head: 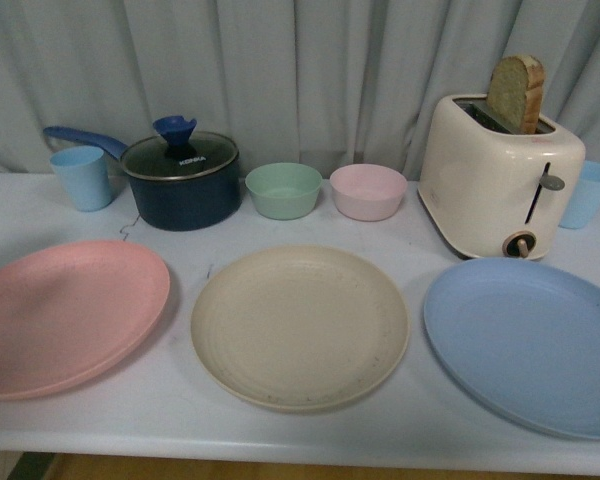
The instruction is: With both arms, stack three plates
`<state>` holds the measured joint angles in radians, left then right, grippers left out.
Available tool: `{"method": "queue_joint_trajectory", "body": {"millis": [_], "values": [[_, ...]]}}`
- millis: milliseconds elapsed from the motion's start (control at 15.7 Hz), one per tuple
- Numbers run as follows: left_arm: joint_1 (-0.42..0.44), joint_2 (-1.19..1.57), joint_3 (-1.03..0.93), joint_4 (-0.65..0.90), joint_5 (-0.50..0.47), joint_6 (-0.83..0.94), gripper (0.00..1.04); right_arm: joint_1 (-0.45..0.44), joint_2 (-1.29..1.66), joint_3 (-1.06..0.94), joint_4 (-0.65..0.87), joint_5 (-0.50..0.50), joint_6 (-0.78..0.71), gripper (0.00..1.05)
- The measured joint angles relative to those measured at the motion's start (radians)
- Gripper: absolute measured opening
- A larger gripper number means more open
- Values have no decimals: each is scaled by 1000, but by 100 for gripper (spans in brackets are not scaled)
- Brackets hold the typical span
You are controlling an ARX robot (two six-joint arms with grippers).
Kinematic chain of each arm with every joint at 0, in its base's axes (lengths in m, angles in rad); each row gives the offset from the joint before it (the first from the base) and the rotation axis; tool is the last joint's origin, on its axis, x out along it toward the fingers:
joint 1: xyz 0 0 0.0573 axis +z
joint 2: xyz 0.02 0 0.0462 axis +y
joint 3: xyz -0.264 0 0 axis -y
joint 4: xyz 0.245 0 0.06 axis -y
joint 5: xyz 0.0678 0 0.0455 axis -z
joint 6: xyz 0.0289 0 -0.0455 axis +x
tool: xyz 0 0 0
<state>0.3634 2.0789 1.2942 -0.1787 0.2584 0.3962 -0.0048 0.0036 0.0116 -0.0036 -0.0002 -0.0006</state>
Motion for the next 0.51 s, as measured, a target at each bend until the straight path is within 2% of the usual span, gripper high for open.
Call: {"method": "queue_joint_trajectory", "body": {"millis": [255, 446, 510], "values": [[56, 126, 81, -34, 16, 31, 98, 0, 0, 0, 0, 0, 0, 98], [56, 164, 93, -42, 25, 36, 98, 0, 0, 0, 0, 0, 0, 98], [51, 171, 93, -37, 23, 47, 93, 0, 0, 0, 0, 0, 0, 98]]}}
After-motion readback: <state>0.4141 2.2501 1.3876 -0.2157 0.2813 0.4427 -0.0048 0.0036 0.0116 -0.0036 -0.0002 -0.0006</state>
